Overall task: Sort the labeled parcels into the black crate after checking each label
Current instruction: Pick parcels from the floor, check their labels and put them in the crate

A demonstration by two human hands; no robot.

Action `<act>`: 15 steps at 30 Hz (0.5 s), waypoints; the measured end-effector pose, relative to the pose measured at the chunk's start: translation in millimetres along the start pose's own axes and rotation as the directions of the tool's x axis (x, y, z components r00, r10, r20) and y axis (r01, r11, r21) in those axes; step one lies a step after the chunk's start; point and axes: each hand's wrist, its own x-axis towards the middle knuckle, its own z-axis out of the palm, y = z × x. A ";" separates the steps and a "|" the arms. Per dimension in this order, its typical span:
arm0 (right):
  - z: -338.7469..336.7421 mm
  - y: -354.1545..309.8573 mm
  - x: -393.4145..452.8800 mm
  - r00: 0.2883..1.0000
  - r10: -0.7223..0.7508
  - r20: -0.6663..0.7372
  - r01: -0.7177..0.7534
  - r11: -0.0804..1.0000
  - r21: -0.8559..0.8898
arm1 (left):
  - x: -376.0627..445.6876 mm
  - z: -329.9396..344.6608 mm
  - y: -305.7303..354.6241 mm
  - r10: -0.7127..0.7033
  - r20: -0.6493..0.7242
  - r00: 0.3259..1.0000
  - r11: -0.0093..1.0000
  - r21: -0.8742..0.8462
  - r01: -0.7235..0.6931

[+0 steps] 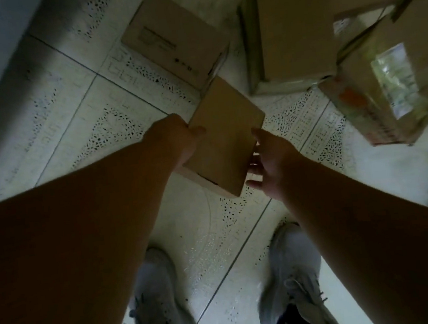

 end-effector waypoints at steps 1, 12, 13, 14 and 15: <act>0.7 -1.1 -12.8 1.000 -0.014 0.010 0.014 1.000 0.003 | -11.4 -7.1 4.5 0.006 -0.020 1.000 0.996 -0.093 -0.008; -1.7 -76.8 -268.7 0.948 -0.315 0.041 0.317 0.948 -0.028 | -231.2 -153.3 57.4 0.088 -0.169 0.982 0.787 -0.592 -0.172; -5.1 -89.2 -301.8 0.929 -0.357 0.098 0.362 0.931 -0.041 | -254.7 -174.1 64.6 0.088 -0.197 0.976 0.763 -0.617 -0.194; -9.7 -98.7 -336.1 0.911 -0.388 0.141 0.397 0.917 -0.041 | -281.1 -192.5 71.0 0.083 -0.213 0.974 0.761 -0.618 -0.200; -15.1 -104.6 -369.8 0.893 -0.417 0.171 0.428 0.903 -0.033 | -308.2 -207.8 75.6 0.082 -0.228 0.970 0.767 -0.607 -0.207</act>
